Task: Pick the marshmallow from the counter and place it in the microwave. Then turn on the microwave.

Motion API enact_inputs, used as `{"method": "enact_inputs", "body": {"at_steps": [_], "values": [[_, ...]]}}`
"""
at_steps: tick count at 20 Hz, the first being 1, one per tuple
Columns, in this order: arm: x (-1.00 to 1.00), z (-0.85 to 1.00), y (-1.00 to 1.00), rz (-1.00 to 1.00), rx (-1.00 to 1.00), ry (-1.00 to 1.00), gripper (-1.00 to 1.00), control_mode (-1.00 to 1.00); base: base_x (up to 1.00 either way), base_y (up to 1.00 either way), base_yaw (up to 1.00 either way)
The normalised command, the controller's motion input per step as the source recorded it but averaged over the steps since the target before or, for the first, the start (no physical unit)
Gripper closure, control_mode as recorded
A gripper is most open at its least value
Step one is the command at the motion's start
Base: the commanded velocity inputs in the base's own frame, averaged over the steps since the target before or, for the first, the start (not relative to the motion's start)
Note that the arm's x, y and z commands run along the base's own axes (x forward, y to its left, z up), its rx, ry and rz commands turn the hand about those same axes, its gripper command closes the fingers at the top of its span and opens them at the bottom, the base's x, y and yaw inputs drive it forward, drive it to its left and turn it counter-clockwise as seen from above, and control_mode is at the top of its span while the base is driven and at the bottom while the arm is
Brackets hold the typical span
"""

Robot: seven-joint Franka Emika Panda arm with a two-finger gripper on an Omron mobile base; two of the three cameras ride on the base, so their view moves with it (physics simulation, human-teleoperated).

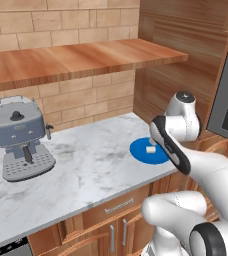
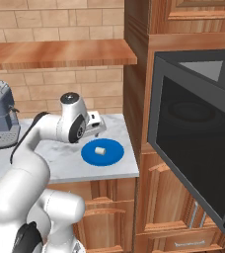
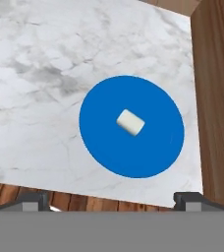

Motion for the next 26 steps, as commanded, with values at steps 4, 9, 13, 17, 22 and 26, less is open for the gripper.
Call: {"method": "enact_inputs", "body": {"at_steps": [4,9,13,17,22,26], "values": [[0.21,-0.12,-0.01,0.10,-0.02,0.01,-1.00,-1.00,0.00,0.00,0.00],[0.18,-0.12,0.00,0.09,-0.03,0.01,-1.00,-1.00,0.00,0.00,0.00],[0.15,-0.14,0.00,0.07,-0.04,0.06,-1.00,-1.00,0.00,0.00,0.00],[0.10,-0.11,0.00,0.05,-0.03,0.08,-1.00,-1.00,0.00,0.00,0.00],[0.10,-0.10,0.00,0.04,-0.02,0.04,-1.00,-1.00,0.00,0.00,0.00],[0.12,-0.10,0.00,0.05,-0.02,0.00,-1.00,-1.00,0.00,0.00,0.00]]}}
